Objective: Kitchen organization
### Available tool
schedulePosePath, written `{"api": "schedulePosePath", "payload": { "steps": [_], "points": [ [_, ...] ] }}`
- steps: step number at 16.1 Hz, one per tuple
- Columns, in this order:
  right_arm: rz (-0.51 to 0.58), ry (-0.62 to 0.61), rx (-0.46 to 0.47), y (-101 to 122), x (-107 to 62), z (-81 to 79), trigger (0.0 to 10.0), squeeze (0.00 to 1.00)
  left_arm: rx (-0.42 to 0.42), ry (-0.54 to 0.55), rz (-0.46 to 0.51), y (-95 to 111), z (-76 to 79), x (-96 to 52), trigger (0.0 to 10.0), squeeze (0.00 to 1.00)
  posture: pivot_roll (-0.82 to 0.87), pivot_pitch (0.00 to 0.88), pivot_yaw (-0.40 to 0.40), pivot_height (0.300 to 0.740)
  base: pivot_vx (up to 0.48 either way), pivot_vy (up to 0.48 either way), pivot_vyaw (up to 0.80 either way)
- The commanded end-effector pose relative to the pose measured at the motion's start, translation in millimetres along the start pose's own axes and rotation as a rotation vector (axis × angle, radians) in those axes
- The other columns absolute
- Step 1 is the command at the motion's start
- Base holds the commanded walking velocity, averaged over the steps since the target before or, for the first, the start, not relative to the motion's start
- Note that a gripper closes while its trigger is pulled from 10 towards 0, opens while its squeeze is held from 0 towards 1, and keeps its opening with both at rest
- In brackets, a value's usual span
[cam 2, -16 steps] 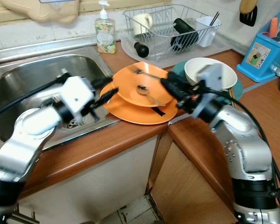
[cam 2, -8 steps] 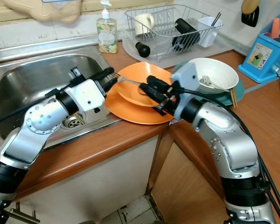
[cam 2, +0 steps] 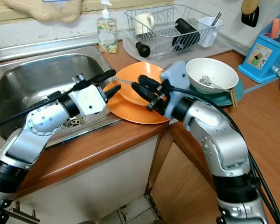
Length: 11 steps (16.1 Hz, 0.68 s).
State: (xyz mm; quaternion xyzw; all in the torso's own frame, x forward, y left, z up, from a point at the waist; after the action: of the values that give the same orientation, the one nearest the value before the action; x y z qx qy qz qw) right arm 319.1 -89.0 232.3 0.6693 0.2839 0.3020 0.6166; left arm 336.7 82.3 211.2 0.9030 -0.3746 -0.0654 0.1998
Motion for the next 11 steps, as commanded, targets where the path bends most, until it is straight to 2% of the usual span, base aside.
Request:
{"api": "schedulePosePath", "payload": {
  "steps": [1, 4, 5, 6, 11],
  "points": [
    [0.008, 0.021, -0.009, 6, 3.5, -5.8, 0.0, 0.0, 0.036, -0.001, -0.003, 0, -0.9, 3.5, 10.0, 0.0, -0.11, 0.0, -0.029, 0.74, 0.0, 0.0, 0.0],
    [0.012, 0.057, 0.001, 7, 7.8, -14.9, 0.0, 0.0, 0.061, 0.007, -0.015, -3, -2.5, 6.4, 10.0, 0.0, -0.12, 0.0, -0.031, 0.74, 0.0, 0.0, 0.0],
    [0.007, 0.07, 0.003, 6, 9.0, -18.4, 0.0, 0.0, 0.06, 0.026, -0.023, -4, -4.3, 7.9, 1.9, 0.0, -0.12, 0.0, -0.032, 0.74, 0.0, 0.0, 0.0],
    [0.002, 0.081, 0.004, 5, 9.6, -21.0, 0.0, 0.0, 0.053, 0.046, -0.033, -6, -6.7, 9.3, 0.0, 0.0, -0.12, 0.0, -0.035, 0.74, 0.0, 0.0, 0.0],
    [-0.002, 0.072, 0.01, 4, 11.4, -19.8, 0.0, 0.0, 0.08, 0.042, -0.045, -10, -3.5, 8.9, 0.0, 0.0, -0.13, 0.0, -0.044, 0.74, 0.0, 0.0, 0.0]
  ]
}}
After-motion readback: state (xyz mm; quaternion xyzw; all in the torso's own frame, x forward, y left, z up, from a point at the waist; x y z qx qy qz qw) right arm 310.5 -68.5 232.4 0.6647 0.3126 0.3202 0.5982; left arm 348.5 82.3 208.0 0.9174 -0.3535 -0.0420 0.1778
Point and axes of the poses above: a point about 5 cm out from each wrist's last joint towards the gripper, its own x axis pointing out of the wrist towards the gripper, its own y axis along the axis of the wrist's last joint, z = x × y, the point moved 4 cm from there along x, pointing out of the wrist towards the gripper, and after that the axes turned 9 degrees about x, right-handed, at the moved point
